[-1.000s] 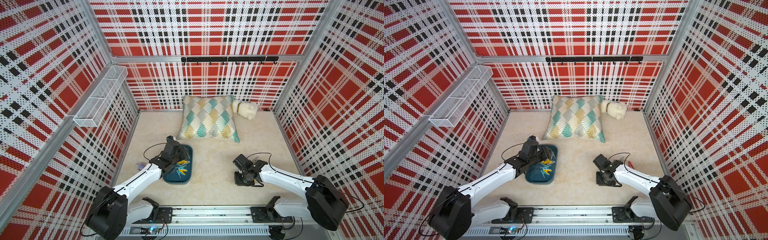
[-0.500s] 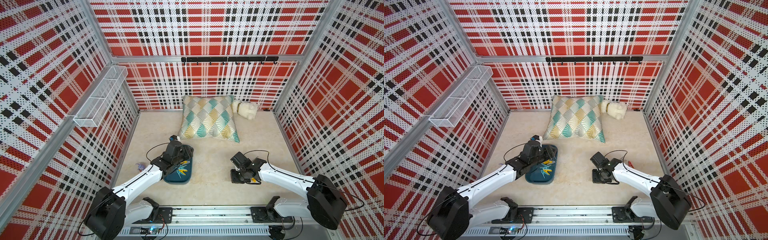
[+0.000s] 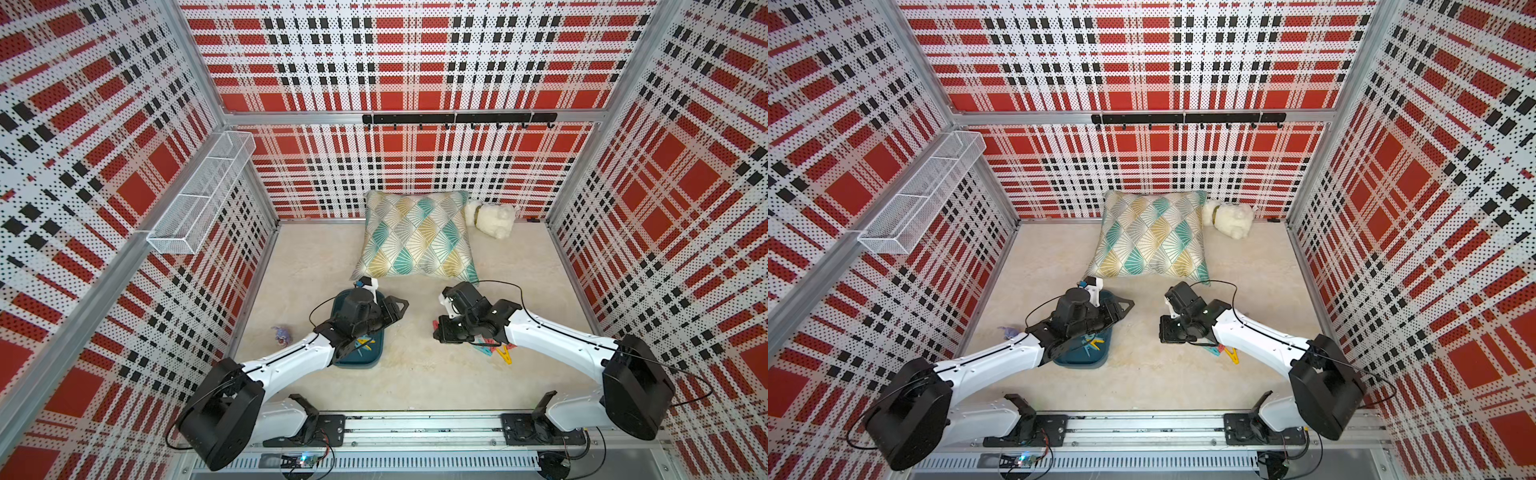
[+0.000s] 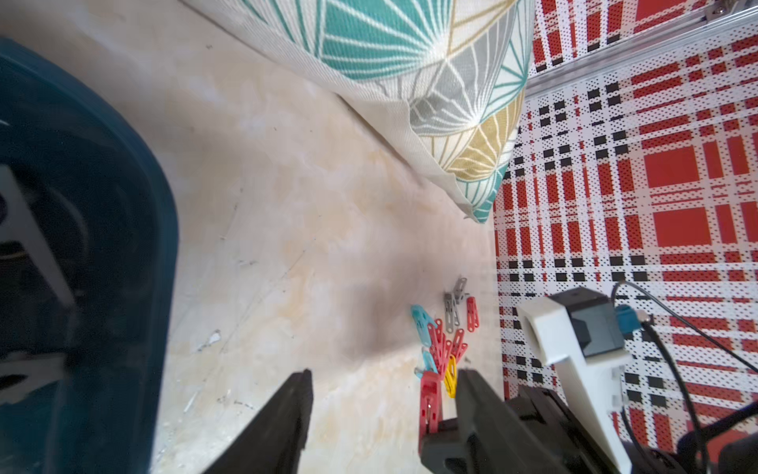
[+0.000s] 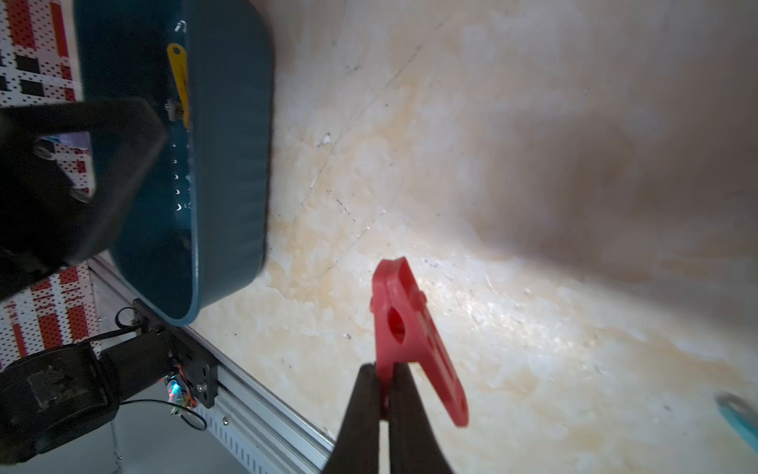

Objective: Put the clothespins into the storage box
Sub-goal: Pick up the clothespin from the center of the board.

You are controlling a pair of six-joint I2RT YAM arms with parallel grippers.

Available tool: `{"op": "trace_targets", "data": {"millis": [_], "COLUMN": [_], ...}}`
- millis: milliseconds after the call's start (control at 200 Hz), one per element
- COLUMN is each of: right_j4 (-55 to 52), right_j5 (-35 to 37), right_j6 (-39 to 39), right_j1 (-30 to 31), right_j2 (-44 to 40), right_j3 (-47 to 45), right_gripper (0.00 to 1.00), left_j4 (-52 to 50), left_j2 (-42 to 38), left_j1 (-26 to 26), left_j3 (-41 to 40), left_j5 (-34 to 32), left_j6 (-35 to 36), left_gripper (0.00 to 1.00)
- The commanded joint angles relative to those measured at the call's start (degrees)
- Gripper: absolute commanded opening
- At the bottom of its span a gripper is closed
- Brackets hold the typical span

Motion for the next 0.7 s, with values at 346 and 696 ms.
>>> {"op": "trace_targets", "data": {"millis": [346, 696], "right_j4": [3.41, 3.42], "right_j5": [-2.78, -3.10], "right_j6": [-1.52, -1.39], "right_j1": [2.41, 3.47], "right_j2": [6.54, 7.13], "right_j3": [7.88, 9.51], "right_gripper": [0.05, 0.05], "left_j4": [7.07, 7.18], "left_j2": [3.99, 5.75], "left_j1": [-4.18, -4.38], "left_j3": [0.44, 0.66], "left_j5": [2.80, 3.07], "left_j6": [-2.91, -2.26], "left_gripper": [0.53, 0.40]}}
